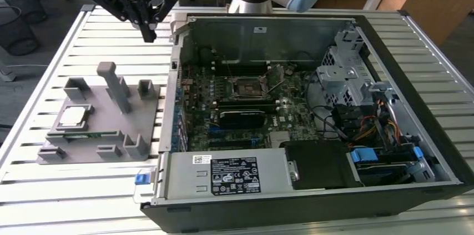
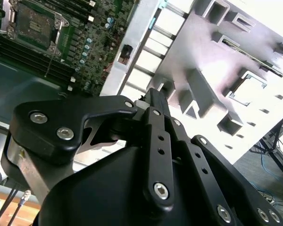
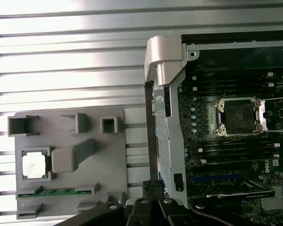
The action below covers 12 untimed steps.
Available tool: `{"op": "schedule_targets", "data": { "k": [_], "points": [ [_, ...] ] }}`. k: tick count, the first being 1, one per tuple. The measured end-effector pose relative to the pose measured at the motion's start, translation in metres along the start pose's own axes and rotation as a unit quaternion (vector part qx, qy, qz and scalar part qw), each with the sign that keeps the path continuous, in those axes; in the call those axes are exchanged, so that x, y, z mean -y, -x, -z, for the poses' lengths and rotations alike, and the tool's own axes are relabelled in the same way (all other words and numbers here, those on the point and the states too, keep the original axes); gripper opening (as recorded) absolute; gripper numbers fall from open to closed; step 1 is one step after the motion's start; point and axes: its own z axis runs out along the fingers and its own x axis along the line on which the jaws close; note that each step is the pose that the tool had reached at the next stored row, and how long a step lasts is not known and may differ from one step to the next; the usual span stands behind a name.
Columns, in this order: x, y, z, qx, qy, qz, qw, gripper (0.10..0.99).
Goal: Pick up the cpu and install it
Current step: 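Reach for the cpu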
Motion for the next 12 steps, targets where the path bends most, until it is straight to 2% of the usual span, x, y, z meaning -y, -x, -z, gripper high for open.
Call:
{"op": "schedule_targets", "data": {
  "k": [12],
  "points": [
    [0.0027,-0.0344,-0.0007,-0.0009,-0.0001,0.000,1.0000,0.106]
  ]
}}
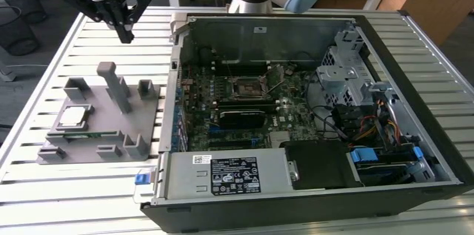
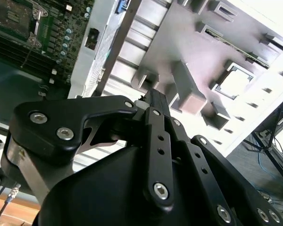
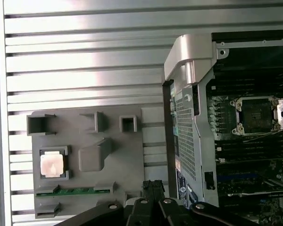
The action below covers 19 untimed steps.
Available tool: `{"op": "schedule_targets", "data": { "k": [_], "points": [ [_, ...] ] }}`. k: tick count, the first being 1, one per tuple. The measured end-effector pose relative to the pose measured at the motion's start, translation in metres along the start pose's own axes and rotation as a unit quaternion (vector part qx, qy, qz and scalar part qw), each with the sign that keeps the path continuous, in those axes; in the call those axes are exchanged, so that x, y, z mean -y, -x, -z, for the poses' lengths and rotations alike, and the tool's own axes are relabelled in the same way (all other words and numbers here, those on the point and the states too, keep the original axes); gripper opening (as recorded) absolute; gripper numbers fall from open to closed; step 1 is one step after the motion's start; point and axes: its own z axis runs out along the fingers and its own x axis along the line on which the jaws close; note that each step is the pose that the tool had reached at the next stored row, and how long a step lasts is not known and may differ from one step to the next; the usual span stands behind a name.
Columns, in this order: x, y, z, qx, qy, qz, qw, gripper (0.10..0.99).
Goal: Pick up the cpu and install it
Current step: 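Reach for the cpu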
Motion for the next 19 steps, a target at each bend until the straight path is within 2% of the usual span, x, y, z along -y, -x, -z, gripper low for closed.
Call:
{"op": "schedule_targets", "data": {
  "k": [4,19],
  "points": [
    [0.0011,-0.0146,-0.0002,-0.0002,0.0000,0.000,1.0000,0.106],
    [0.0057,-0.0819,-0.0009,-0.0001,0.0000,0.000,1.0000,0.106]
  ]
}}
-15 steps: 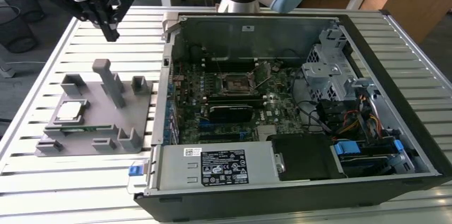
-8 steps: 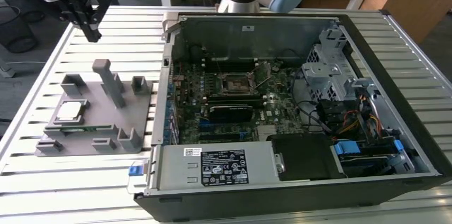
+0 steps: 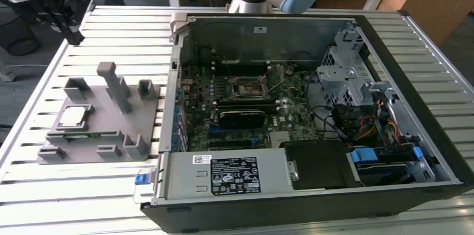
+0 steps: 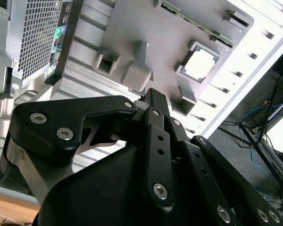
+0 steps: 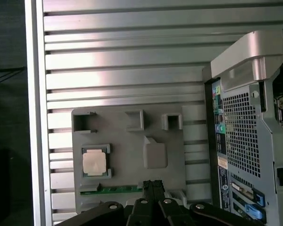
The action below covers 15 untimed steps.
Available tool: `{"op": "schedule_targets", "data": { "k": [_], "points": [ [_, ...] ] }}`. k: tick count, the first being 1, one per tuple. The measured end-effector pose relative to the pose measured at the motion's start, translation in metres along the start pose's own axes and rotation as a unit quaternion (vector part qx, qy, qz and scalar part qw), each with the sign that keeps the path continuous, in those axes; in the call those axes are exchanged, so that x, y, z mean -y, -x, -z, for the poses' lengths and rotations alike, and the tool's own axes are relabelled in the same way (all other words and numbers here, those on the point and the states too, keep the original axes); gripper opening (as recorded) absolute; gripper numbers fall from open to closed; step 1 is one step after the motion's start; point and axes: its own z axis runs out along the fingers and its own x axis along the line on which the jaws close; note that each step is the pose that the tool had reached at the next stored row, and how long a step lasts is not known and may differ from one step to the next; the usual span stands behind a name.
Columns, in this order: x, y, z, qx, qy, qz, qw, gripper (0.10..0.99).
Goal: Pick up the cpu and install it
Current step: 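Reach for the cpu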
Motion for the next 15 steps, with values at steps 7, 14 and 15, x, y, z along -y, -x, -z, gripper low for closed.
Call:
{"op": "schedule_targets", "data": {
  "k": [7,14,15],
  "points": [
    [0.0024,-0.0318,-0.0001,0.0000,0.0000,0.000,1.0000,0.106],
    [0.0049,-0.0637,0.0000,0.0001,0.0000,0.000,1.0000,0.106],
    [0.0052,-0.0678,0.0001,0.0000,0.0000,0.000,1.0000,0.106]
  ]
}}
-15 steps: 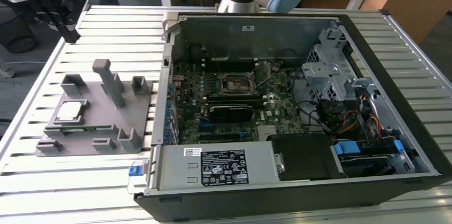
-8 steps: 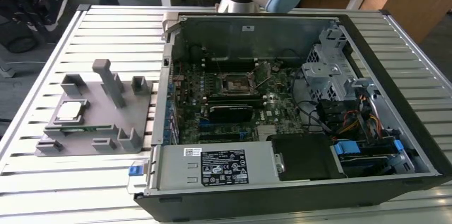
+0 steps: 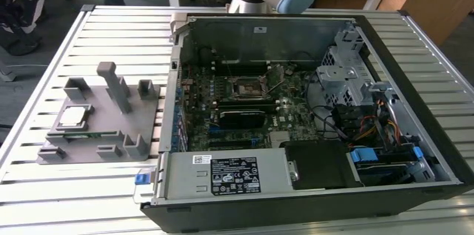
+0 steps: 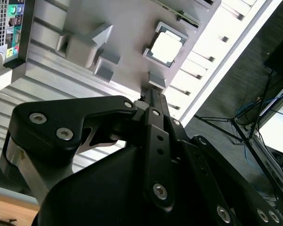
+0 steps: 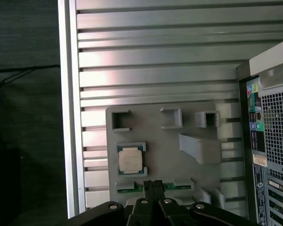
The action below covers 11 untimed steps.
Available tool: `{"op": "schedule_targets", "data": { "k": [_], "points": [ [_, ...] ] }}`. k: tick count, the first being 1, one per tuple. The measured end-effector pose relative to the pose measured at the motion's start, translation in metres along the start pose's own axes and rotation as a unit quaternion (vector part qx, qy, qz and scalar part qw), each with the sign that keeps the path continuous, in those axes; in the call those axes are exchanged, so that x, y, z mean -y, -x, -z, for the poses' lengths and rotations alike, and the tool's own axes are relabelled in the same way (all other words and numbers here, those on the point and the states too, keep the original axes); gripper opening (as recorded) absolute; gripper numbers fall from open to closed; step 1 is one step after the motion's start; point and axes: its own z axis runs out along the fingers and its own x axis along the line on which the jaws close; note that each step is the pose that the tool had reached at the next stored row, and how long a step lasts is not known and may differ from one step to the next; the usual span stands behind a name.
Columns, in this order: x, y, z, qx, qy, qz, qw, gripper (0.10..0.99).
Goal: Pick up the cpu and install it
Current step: 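Reach for the cpu, then pick up the cpu and move it towards the insertion slot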
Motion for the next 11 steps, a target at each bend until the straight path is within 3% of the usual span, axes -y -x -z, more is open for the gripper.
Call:
{"op": "schedule_targets", "data": {
  "k": [5,11],
  "points": [
    [0.0003,-0.0029,-0.0004,0.0001,0.0001,0.000,1.0000,0.106],
    [0.0015,-0.0031,-0.0103,-0.0013,-0.0001,0.000,1.0000,0.106]
  ]
}}
